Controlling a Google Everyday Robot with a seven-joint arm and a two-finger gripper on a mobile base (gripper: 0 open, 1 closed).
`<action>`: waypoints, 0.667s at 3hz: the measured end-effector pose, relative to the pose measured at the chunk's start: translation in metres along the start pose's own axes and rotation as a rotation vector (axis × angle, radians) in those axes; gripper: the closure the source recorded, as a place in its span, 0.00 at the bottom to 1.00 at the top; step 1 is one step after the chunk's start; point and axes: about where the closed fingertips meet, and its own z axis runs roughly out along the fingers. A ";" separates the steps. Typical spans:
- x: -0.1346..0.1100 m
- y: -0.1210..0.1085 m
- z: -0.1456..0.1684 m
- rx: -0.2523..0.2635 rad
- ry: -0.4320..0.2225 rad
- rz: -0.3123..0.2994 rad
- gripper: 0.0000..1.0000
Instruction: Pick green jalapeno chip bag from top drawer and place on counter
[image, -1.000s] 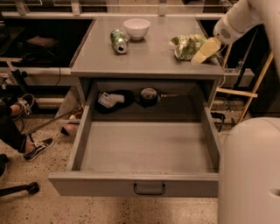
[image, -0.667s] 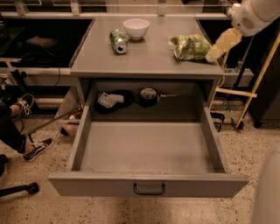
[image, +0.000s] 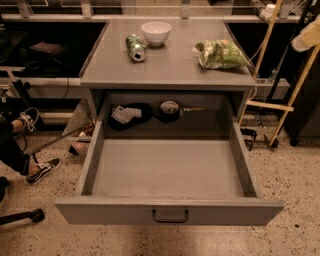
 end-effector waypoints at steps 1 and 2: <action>0.013 0.023 -0.043 0.068 -0.044 -0.023 0.00; 0.065 0.031 -0.043 0.073 0.028 0.012 0.00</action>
Offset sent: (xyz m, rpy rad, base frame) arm -0.0404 0.0058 0.0114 -0.0190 -0.0767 0.0001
